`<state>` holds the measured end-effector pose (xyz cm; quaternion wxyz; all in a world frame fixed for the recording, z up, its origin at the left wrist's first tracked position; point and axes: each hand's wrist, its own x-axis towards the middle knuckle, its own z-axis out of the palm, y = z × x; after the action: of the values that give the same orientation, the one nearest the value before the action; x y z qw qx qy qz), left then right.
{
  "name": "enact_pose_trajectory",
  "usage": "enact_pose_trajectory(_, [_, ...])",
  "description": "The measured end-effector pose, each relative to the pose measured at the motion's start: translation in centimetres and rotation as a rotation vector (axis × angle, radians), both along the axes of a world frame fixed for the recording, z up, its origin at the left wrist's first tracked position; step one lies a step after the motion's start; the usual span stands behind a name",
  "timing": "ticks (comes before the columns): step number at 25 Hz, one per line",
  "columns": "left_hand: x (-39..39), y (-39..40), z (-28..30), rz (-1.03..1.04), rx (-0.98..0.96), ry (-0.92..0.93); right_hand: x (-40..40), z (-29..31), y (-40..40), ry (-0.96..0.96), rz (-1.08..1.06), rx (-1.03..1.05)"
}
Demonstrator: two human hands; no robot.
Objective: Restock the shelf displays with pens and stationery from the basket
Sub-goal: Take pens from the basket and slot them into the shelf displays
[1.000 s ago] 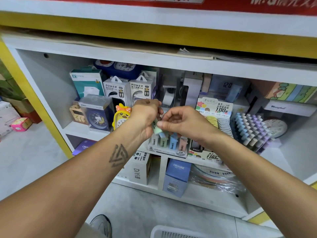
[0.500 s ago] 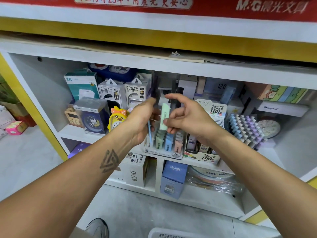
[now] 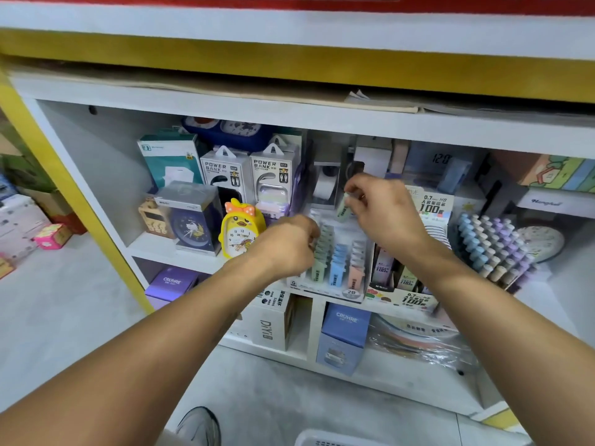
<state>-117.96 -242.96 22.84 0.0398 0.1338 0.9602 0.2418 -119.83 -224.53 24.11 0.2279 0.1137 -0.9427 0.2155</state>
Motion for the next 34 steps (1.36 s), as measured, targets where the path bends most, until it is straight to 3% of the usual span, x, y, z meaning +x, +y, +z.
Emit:
enact_pose_trajectory(3, [0.4, 0.2, -0.6, -0.122, -0.276, 0.043, -0.7, -0.9, -0.9, -0.069, -0.028, 0.188])
enact_pose_trajectory(6, [0.5, 0.2, -1.0, -0.165, -0.389, -0.001, -1.3, -1.1, -2.1, -0.178, -0.03, 0.251])
enact_pose_trajectory(11, [0.3, 0.5, -0.7, -0.171, -0.433, -0.022, -1.8, -1.2, -3.6, -0.324, -0.017, 0.32])
enact_pose_trajectory(19, [-0.1, 0.6, -0.3, -0.145, -0.379, -0.067, -2.1, -2.0, -3.8, -0.397, -0.052, 0.401])
enact_pose_trajectory(21, [-0.3, 0.7, 0.6, -0.036, -0.122, -0.064, -2.0, -1.6, -3.6, -0.342, -0.016, 0.305])
enact_pose_trajectory(23, [-0.9, 0.7, 2.1, 0.193, 0.487, -0.143, -1.4, -0.5, -3.5, -0.348, 0.039, -0.066])
enact_pose_trajectory(25, [-1.4, 0.4, 3.4, 0.335, 1.122, -0.238, -0.1, 0.8, -3.6, -0.617, 0.201, -0.617])
enact_pose_trajectory(26, [-1.4, 0.3, 3.8, 0.372, 1.314, -0.266, 0.6, 1.3, -3.6, -0.766, 0.312, -0.8])
enact_pose_trajectory(29, [-1.3, 0.1, 4.3, 0.414, 1.507, -0.277, 2.6, 1.6, -3.4, -0.948, 0.52, -0.871])
enact_pose_trajectory(32, [-1.1, 0.6, 4.4, 0.411, 1.545, -0.284, 3.2, 1.8, -2.7, -0.842, 0.538, -0.832])
enact_pose_trajectory(34, [-1.1, 0.5, 4.3, 0.425, 1.444, -0.313, 3.4, 2.1, -2.0, -0.746, 0.487, -0.819])
